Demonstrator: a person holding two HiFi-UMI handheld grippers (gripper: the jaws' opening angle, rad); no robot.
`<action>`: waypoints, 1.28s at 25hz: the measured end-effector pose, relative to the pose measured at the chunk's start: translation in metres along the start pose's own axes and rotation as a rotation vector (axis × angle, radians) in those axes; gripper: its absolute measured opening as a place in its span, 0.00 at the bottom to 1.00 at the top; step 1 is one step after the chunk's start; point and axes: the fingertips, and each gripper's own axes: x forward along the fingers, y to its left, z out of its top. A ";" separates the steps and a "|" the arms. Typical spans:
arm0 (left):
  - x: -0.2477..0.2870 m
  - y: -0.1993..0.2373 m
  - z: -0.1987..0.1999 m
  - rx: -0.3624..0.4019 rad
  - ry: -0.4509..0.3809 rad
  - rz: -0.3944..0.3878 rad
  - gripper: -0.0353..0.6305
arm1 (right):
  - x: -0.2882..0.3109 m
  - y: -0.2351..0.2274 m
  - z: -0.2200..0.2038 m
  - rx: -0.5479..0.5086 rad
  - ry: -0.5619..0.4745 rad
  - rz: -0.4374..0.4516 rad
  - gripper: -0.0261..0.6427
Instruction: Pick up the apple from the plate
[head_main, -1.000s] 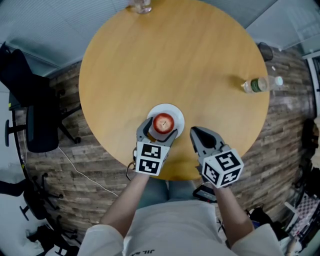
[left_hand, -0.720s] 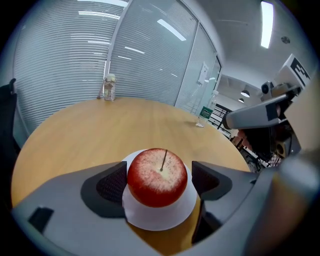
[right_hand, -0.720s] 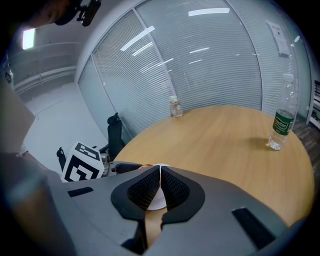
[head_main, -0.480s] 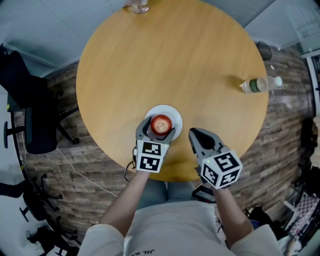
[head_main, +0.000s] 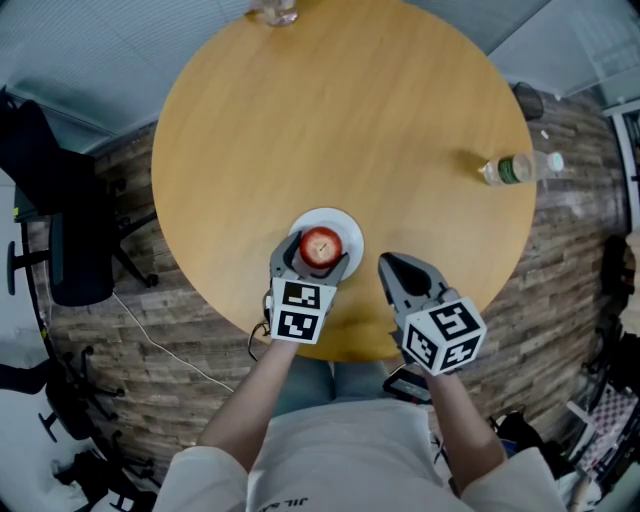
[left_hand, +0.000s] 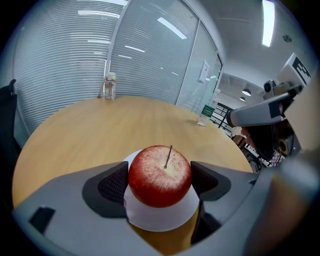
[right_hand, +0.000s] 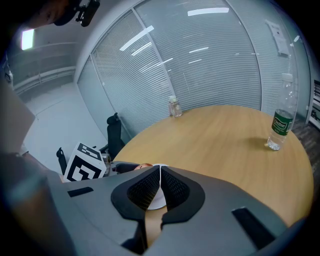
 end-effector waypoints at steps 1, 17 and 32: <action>-0.001 0.001 0.001 -0.001 -0.002 0.000 0.64 | 0.000 0.001 0.001 -0.002 -0.001 0.001 0.09; -0.053 0.004 0.029 -0.003 -0.074 0.011 0.64 | -0.011 0.015 0.028 -0.039 -0.059 0.015 0.09; -0.128 -0.024 0.064 0.015 -0.156 -0.048 0.64 | -0.049 0.035 0.052 -0.101 -0.127 0.013 0.09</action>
